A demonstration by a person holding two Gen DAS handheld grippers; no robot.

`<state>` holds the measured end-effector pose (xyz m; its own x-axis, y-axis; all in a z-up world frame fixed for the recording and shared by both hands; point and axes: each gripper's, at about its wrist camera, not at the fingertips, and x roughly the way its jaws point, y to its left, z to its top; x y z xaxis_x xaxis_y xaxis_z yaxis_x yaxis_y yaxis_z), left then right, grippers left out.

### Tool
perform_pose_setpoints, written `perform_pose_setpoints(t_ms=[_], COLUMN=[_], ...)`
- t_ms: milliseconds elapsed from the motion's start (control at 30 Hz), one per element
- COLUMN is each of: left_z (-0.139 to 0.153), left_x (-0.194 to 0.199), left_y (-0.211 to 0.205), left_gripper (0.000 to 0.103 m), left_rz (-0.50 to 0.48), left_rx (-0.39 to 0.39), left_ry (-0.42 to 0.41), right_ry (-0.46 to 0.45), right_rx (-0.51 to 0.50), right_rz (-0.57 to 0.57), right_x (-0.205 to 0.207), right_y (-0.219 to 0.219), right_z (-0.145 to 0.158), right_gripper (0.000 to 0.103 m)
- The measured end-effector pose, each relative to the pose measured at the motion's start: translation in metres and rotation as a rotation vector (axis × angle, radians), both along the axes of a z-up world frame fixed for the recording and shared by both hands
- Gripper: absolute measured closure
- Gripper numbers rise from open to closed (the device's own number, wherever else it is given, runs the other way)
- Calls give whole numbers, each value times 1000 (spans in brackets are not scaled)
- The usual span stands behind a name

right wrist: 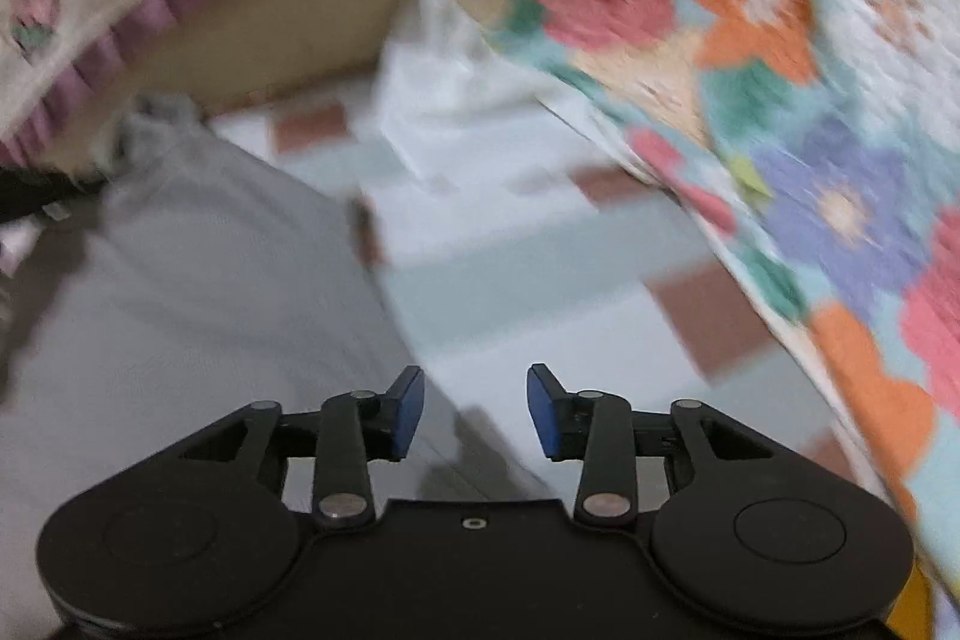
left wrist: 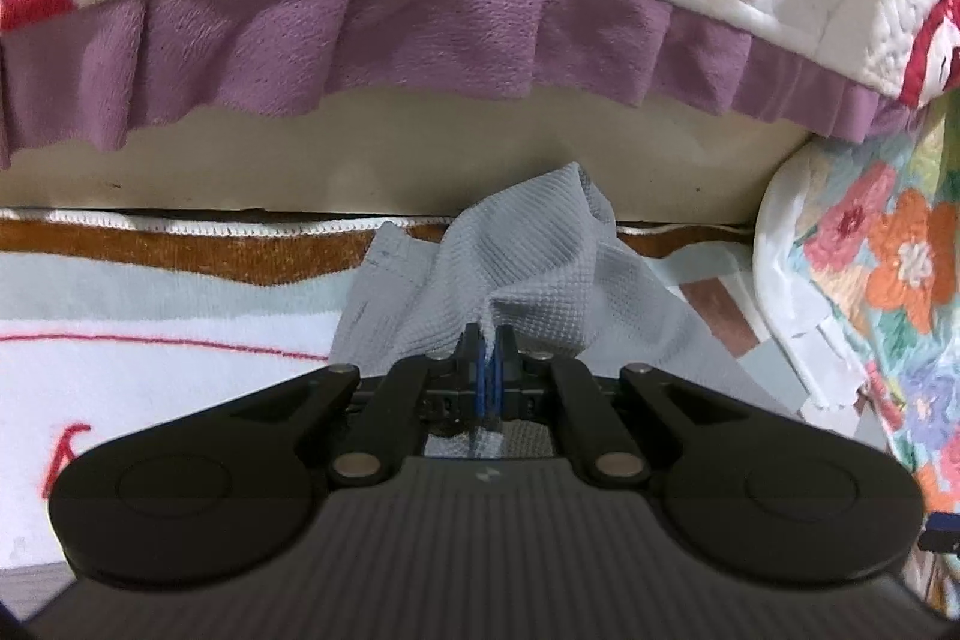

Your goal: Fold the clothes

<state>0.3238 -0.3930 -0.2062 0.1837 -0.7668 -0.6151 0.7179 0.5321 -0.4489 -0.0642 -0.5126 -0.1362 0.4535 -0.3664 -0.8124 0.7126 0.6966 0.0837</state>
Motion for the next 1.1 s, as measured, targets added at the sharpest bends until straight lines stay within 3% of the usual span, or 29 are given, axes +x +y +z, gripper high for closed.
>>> perform_pose_setpoints(t_ms=[100, 167, 267, 367, 433, 567, 700, 733, 800, 867, 933, 967, 1033, 1100], left_z=[-3, 2, 24, 38, 39, 28, 16, 18, 31, 48, 57, 58, 54, 47], left_x=[1, -2, -28, -59, -77, -108, -131, -133, -129, -120, -99, -87, -58, -42], left_y=[-1, 4, 18, 38, 57, 85, 93, 97, 104, 107, 98, 91, 79, 68], left_gripper=[101, 101, 101, 101, 101, 100, 98, 97, 96, 87, 57, 57, 56, 48], left_rz=[-9, -90, -227, -353, -430, -511, -601, -605, -546, -458, -380, -346, -243, -128], left_rx=[-17, -85, -170, -181, -180, -100, 42, 41, -36, -124, -139, -133, -106, -62], left_ry=[23, 33, -69, -152, -156, -155, -130, -125, -157, -217, -219, -196, -128, -126], right_ry=[-38, -22, 3, 15, 19, 8, -30, -29, -36, -48, -53, -60, -101, -180], right_rx=[32, 29, 45, 95, 135, 138, 88, 72, 57, 59, 63, 77, 166, 345], right_rz=[120, 223, 331, 362, 360, 342, 314, 310, 304, 298, 292, 283, 242, 171], right_x=[45, 81, 129, 168, 188, 207, 205, 204, 203, 200, 199, 198, 192, 184], right_y=[0, 6, 15, 15, 8, -4, -12, -12, -13, -15, -14, -15, -18, -24], right_z=[3, 1, -3, -15, -28, -42, -45, -45, -46, -47, -46, -45, -43, -45], right_gripper=[52, 50, 50, 50, 50, 50, 50, 50, 50, 50, 50, 50, 50, 50])
